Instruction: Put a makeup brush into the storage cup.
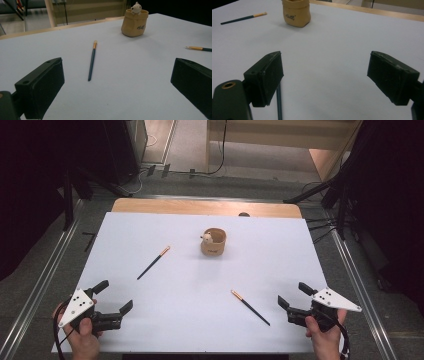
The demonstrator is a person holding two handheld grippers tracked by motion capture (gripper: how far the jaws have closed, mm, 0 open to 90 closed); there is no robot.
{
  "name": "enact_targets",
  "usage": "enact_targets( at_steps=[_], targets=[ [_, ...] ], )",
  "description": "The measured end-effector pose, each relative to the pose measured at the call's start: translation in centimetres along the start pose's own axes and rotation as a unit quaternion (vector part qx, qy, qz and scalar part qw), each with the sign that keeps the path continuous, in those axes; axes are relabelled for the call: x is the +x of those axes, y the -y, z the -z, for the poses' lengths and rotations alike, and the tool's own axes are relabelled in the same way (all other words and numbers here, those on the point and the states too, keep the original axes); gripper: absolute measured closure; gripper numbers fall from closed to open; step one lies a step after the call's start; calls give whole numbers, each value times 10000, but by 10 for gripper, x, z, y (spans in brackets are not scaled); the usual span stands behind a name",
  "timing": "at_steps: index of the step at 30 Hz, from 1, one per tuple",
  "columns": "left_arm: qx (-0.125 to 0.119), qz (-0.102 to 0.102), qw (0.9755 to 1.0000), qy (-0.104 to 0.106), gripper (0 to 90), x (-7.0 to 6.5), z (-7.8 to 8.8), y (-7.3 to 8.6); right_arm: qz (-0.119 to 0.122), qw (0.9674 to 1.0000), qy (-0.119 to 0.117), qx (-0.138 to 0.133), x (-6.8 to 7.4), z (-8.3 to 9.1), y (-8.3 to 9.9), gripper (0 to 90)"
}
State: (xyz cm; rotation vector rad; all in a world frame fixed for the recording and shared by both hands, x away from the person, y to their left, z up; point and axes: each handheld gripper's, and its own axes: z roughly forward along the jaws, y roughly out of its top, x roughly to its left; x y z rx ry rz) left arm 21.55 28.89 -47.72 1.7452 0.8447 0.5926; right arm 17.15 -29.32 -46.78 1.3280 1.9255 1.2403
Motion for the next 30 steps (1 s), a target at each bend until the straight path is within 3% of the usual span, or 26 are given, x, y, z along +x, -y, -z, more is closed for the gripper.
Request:
enact_targets(
  at_steps=[14, 22, 30],
  targets=[
    [-15, 40, 10000, 63, 0, -1, -1, -1, 241, 9984, -141, 498, 17, -16, -19, 159],
    [12, 31, 10000, 67, 0, 0, -2, -1, 414, 9934, -435, 982, 28, -32, -25, 168],
    [-7, 43, 10000, 79, 0, 0, -1, -1, 514, 9903, -459, 1210, 34, -43, -32, 186]
  ],
)
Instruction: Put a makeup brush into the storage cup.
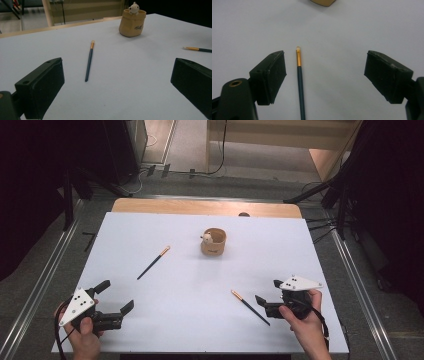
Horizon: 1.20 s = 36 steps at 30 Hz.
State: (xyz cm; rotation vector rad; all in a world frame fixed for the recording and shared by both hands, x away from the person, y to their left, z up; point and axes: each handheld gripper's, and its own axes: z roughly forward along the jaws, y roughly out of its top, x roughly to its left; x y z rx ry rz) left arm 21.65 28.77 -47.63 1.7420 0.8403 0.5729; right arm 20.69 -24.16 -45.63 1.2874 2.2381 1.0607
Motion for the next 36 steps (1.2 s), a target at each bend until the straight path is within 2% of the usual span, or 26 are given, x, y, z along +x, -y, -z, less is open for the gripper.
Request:
enact_targets(
  at_steps=[7, 16, 20, 25, 28, 31, 36],
  targets=[
    [0, 8, 10000, 2, 0, 0, 0, 0, 176, 9995, -92, 227, 4, -9, -10, 189],
    [-4, 22, 10000, 20, 0, 0, 0, 0, 441, 9971, -179, 594, 13, -20, -20, 190],
    [0, 23, 10000, 25, 0, 1, 0, 0, 533, 9954, -193, 769, 15, -24, -24, 196],
    [0, 18, 10000, 44, 0, 1, 0, 0, 676, 9913, -249, 1101, 21, -36, -27, 201],
    [-7, 23, 10000, 54, 0, 1, 0, 0, 721, 9893, -208, 1251, 25, -41, -28, 234],
    [1, 18, 10000, 75, 0, 1, 0, 0, 796, 9871, -287, 1363, 28, -46, -30, 236],
    [1, -6, 10000, 91, 0, 1, 2, -1, 819, 9851, -278, 1483, 31, -49, -34, 242]
  ],
)
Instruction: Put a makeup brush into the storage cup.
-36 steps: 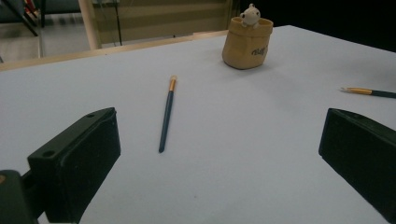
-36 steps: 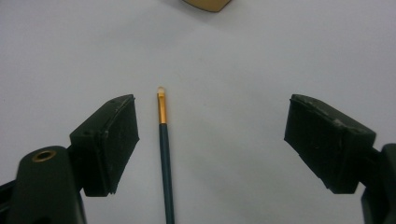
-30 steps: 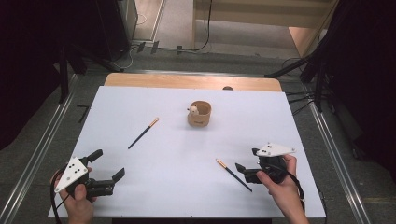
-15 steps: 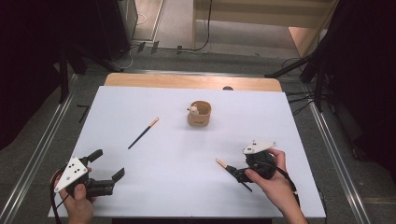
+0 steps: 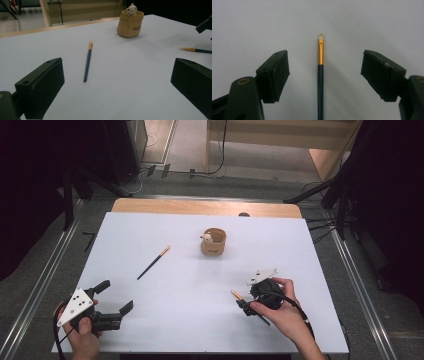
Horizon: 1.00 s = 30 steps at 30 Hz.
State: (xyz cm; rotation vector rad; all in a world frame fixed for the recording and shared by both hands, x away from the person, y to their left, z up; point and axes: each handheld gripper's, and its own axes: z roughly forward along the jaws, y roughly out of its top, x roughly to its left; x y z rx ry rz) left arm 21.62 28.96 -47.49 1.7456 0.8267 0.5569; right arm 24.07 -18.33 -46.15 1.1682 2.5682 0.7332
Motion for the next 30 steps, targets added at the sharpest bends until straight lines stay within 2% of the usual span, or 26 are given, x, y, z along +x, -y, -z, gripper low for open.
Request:
enact_targets(
  at_steps=[7, 10, 13, 15, 17, 20, 21, 22, 25, 30],
  targets=[
    [-13, 17, 10000, -2, 0, 2, 1, 1, 33, 9998, -56, 199, 3, -4, 0, 308],
    [3, 22, 10000, -4, 0, 3, 0, 1, 41, 9993, 4, 385, 3, -8, 4, 350],
    [7, 7, 10000, -3, 0, 2, 0, 0, -44, 9990, -26, 450, 0, -9, 5, 420],
    [20, -5, 10000, 6, 0, 2, 0, 0, -84, 9984, -120, 539, -2, -10, 5, 523],
    [43, -24, 10000, -7, 0, 2, 0, 1, -143, 9975, -259, 647, -4, -11, 5, 565],
    [37, -14, 10000, 2, 0, 2, -1, 1, -124, 9969, -224, 742, -5, -12, 5, 597],
    [45, -7, 10000, 4, 0, 2, -1, 1, -90, 9960, -246, 850, -5, -13, 4, 640],
    [47, -7, 10000, 8, 0, 2, -1, 1, -75, 9959, -236, 865, -5, -13, 4, 643],
    [50, -4, 10000, 9, 0, 2, -1, 1, -294, 9950, -289, 909, -4, -13, 2, 674],
    [58, -13, 10000, 6, 0, 2, -1, 1, -227, 9935, -210, 1092, -3, -14, -1, 699]
  ],
)
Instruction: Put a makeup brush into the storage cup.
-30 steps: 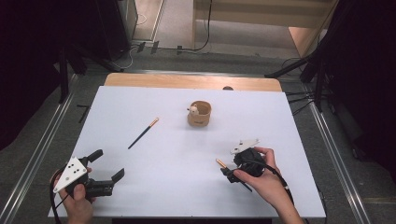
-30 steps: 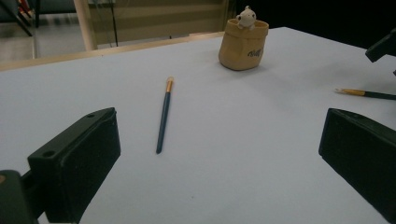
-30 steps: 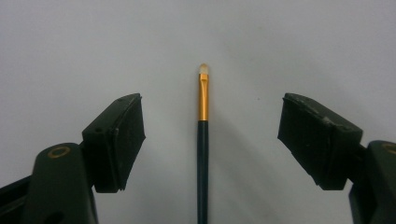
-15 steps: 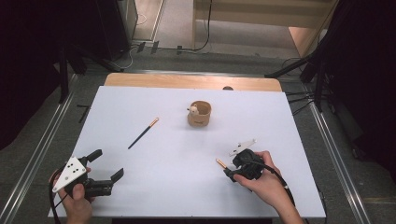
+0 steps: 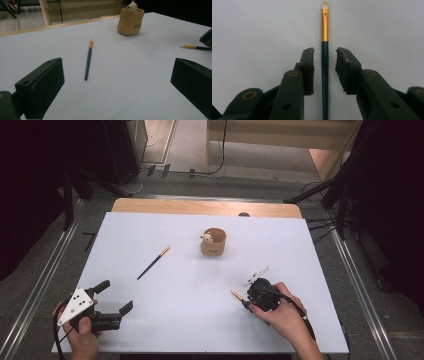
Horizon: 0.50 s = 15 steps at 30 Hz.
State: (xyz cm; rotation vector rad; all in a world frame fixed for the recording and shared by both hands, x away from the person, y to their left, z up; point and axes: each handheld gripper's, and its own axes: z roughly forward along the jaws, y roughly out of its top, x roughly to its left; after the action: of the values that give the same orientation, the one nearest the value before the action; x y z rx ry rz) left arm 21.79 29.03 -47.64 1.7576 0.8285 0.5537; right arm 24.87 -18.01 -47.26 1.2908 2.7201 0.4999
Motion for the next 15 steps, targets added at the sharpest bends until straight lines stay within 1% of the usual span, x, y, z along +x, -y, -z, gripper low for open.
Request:
enact_targets(
  at_steps=[2, 5, 6, 7, 8, 10, 12, 14, 15],
  targets=[
    [6, 5, 10000, 5, 0, 0, 0, 0, -33, 10000, 5, 40, 0, -1, -1, 700],
    [17, -12, 10000, 5, 0, 0, -1, 0, -137, 9998, 109, 100, -1, -3, -3, 714],
    [17, -12, 10000, 5, 0, 0, -1, 0, -137, 9998, 109, 100, -1, -3, -3, 714],
    [24, -21, 10000, 5, 0, 0, -1, 0, -183, 9997, 68, 126, -1, -3, -3, 735],
    [24, -22, 10000, 3, 0, 0, -1, 0, -196, 9996, 78, 191, 0, -5, -4, 743],
    [21, -11, 10000, -3, 0, 0, -1, 0, -161, 9996, 84, 233, 1, -8, -5, 756],
    [13, -3, 10000, -1, 0, 0, -1, 0, -194, 9993, 80, 307, 2, -10, -6, 762],
    [10, -5, 10000, -1, 0, 0, -1, 1, -147, 9993, 87, 325, 2, -12, -6, 765],
    [10, -4, 10000, -1, 0, 0, -1, 1, -132, 9992, 77, 356, 2, -13, -6, 782]
  ],
)
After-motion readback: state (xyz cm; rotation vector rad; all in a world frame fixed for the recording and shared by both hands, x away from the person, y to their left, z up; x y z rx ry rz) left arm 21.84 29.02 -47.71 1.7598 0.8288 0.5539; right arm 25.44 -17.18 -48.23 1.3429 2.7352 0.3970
